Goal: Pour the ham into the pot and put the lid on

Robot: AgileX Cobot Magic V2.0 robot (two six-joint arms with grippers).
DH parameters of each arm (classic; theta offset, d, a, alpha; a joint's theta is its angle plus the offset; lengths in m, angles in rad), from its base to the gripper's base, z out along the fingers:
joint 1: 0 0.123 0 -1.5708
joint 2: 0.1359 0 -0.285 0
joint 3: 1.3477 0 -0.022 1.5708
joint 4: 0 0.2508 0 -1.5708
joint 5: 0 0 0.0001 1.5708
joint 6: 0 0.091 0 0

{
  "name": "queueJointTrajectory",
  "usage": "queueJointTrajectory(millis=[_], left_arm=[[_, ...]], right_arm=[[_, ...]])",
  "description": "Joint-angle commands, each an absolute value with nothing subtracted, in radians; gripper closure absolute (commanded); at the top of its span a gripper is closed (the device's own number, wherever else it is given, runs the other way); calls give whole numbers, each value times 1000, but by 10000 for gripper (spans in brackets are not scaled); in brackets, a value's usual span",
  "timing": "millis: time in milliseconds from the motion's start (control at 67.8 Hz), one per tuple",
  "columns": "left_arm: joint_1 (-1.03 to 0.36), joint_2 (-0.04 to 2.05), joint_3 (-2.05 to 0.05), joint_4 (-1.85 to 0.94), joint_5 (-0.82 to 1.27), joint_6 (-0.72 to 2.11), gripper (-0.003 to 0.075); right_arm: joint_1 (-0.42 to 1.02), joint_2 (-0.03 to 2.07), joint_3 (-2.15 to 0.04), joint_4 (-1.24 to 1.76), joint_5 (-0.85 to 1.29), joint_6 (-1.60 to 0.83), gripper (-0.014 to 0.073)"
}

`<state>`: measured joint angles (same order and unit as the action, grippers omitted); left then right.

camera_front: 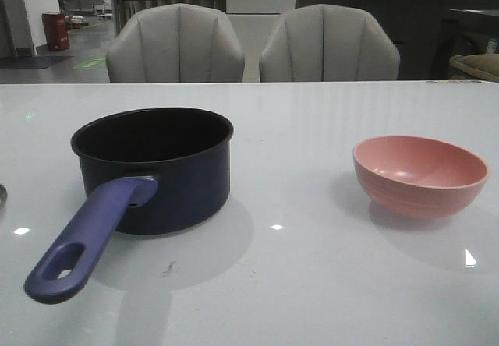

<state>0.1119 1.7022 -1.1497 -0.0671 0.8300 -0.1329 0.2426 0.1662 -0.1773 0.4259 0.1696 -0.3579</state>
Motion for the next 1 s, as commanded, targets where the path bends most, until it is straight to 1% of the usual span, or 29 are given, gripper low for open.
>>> queueJointTrajectory(millis=[0,679,752,811,988], left_arm=[[114,1693,-1210,-77,857,-147,92],[115,1801,-1239,-75,873,-151,101],[115,1803,-1239,-75,863,-151,125],[115,1803,-1239,-75,856,-151,168],[115,1803,-1239,-73,842,-151,342]], right_arm=[[243,175,-204,433,96,-370,447],[243,175,-204,433,97,-370,447],[243,175,-204,433,97,-370,447],[243,175,-204,433,97,-370,447],[243,175,-204,433,97,-370,445]])
